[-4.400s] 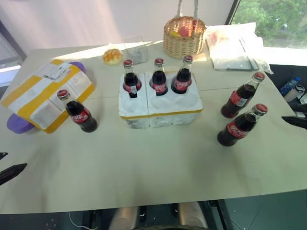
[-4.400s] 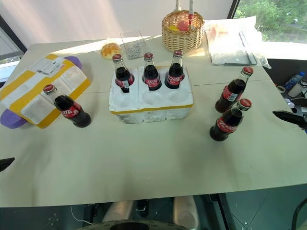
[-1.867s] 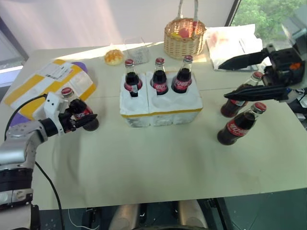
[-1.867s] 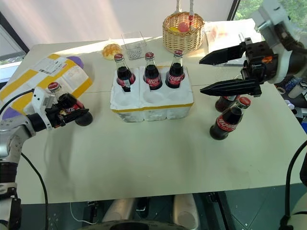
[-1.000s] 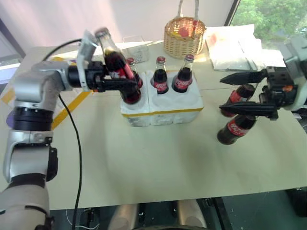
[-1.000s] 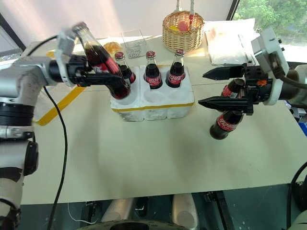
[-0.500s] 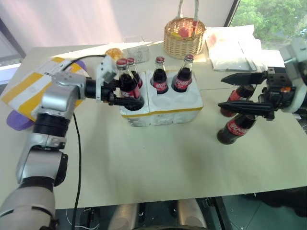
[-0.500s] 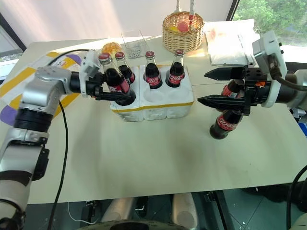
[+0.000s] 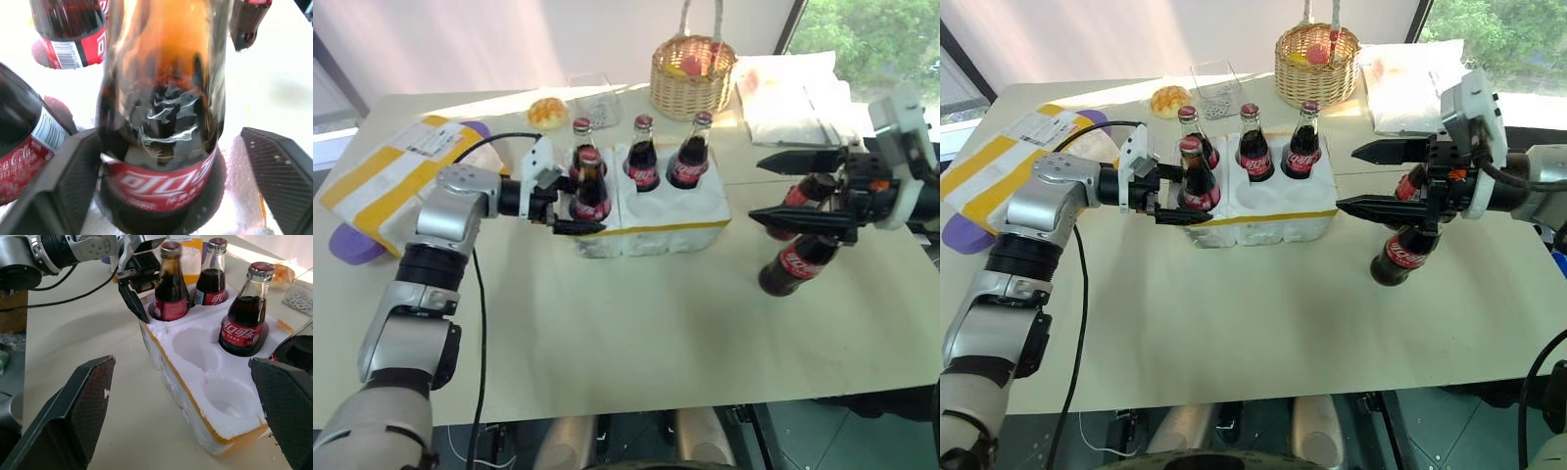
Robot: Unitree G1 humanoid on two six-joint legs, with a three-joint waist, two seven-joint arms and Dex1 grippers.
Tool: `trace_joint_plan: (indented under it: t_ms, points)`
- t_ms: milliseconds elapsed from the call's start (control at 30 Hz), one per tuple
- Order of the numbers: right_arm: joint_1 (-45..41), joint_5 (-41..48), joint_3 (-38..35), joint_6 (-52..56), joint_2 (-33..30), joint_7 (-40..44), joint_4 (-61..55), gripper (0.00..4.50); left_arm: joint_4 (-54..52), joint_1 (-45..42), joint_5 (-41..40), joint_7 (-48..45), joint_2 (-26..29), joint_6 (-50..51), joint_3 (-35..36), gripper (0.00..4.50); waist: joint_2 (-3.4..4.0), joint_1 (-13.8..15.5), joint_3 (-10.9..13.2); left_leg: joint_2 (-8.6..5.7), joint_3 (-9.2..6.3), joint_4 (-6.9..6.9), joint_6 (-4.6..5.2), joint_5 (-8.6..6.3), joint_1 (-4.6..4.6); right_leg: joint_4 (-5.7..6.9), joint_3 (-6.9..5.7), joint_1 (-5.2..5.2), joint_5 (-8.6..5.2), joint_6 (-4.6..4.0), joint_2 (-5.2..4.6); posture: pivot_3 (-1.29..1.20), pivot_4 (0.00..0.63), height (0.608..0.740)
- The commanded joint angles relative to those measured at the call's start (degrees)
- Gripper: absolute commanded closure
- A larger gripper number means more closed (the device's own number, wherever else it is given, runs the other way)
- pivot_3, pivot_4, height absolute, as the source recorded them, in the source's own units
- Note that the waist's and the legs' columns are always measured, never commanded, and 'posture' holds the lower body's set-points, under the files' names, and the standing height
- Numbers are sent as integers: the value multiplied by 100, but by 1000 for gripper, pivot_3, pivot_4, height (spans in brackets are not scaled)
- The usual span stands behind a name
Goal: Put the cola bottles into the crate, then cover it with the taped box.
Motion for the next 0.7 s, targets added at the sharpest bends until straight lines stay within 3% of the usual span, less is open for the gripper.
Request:
trace_joint_plan:
  t_ms: [33,200,367,533,700]
  points:
    - [-214,-67,-45,-157,-95,64,31,0,-277,-104,-221,-10,209,238,362,41,0,-7,0,0,0,0,1,0,0,0,0,0,0,0,0,0,150,740]
    - [-625,-171,-159,-200,-301,64,264,0,-1237,-71,-1280,-355,1002,1638,1188,41,0,-57,1,2,0,-2,0,0,-5,3,1,-10,0,1,2,0,150,740]
    - [-563,-35,-814,61,-959,253,445,0,-2186,333,-2299,-729,2015,2819,1887,41,4,-22,2,3,0,-7,1,-1,-7,-2,0,-12,0,1,2,0,150,740]
    - [428,37,-2379,960,-1400,335,163,0,-3007,1030,-2639,-960,2585,3043,1950,41,3,81,0,1,-1,-1,6,-4,0,-11,-1,6,-1,-1,0,0,150,740]
    - [1910,114,-4391,2028,-844,301,-979,0,-3156,1258,-2455,-954,2491,2657,1650,41,0,134,-2,7,-5,-1,3,-3,13,-6,3,20,-1,-2,-1,0,150,740]
